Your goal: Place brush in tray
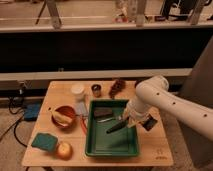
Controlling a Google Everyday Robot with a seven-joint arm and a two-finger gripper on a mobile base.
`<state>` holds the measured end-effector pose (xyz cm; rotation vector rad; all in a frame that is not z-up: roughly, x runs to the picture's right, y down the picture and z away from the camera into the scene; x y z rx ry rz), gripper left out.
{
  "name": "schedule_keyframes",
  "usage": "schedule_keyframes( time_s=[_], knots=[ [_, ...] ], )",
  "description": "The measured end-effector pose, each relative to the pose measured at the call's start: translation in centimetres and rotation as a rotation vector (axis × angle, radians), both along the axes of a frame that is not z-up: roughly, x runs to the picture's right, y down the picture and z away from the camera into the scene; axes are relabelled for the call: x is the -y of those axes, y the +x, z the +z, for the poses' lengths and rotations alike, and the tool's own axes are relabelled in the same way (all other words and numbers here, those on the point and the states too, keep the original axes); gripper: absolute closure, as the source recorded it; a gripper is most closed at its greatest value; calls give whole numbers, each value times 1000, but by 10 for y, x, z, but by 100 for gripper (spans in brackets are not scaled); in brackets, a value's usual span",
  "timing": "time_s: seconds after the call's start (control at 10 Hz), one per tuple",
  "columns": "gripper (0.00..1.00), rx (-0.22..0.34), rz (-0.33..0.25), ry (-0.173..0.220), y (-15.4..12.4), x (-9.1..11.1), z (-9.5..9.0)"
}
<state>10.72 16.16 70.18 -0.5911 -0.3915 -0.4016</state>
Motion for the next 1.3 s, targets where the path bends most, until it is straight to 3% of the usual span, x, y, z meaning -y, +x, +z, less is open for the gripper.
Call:
schedule_keyframes(
  time_s=[0.7, 1.3],
  knots=[
    [98, 64, -159, -36, -55, -26, -7],
    [98, 109, -231, -73, -91, -36, 5]
  ],
)
